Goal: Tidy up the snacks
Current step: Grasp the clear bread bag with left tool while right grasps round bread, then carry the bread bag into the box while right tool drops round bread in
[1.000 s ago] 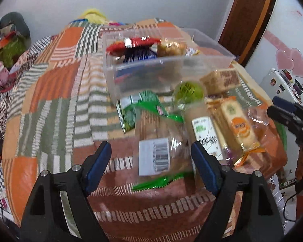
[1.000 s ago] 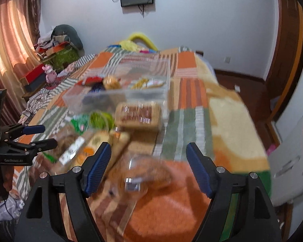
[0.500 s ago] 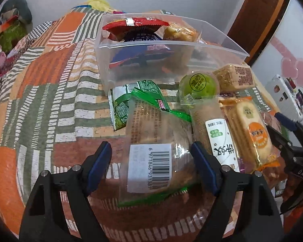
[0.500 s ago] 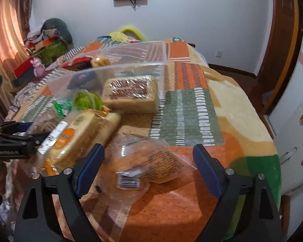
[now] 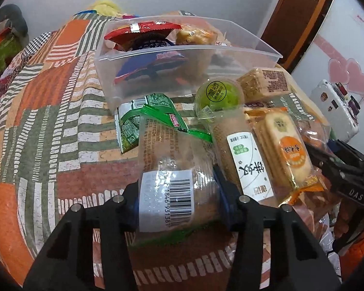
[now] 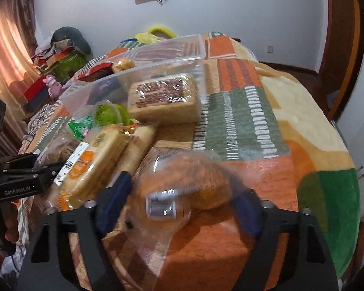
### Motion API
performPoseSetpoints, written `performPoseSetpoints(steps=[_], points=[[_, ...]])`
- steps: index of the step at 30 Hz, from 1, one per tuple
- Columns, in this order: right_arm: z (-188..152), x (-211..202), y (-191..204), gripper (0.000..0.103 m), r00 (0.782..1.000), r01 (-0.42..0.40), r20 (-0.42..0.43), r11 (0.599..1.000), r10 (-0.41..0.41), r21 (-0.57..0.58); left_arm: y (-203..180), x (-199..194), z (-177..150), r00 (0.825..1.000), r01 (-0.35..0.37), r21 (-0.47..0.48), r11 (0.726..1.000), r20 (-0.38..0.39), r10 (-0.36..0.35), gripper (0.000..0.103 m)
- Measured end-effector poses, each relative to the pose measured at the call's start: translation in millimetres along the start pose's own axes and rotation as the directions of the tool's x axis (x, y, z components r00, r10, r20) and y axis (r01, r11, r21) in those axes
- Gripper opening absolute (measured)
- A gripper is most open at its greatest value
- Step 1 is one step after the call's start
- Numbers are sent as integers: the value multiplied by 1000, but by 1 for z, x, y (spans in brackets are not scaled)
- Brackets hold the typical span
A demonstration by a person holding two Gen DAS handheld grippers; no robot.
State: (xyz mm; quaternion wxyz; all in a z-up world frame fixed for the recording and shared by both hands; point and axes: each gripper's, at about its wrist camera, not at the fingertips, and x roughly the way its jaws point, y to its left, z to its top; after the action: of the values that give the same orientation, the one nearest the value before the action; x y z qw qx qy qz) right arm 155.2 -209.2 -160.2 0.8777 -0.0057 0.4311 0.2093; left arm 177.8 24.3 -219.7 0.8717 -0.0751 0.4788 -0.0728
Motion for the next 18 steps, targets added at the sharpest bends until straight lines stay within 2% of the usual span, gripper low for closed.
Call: performPoseSetpoints(steps=[2,3,6,18], points=[[1,-1,0,57,1000,-20,7,1000,20,14,-1,-4,0,1000,-9,1,1000,8,9,47],[2,-2,-1,56,1000,-25,13,999,25,19,-1,-7,1,1000,-11,-1,1000,13,11,47],[4,-7,0,55,999,-13,32,1000,13,4,1,-18,5,999,-30,-1,1000,45,30,47],[33,-32,6,55,991,9,135,999,-4,-34,-8,-63,36,983,-7,29,1000,183,2,47]])
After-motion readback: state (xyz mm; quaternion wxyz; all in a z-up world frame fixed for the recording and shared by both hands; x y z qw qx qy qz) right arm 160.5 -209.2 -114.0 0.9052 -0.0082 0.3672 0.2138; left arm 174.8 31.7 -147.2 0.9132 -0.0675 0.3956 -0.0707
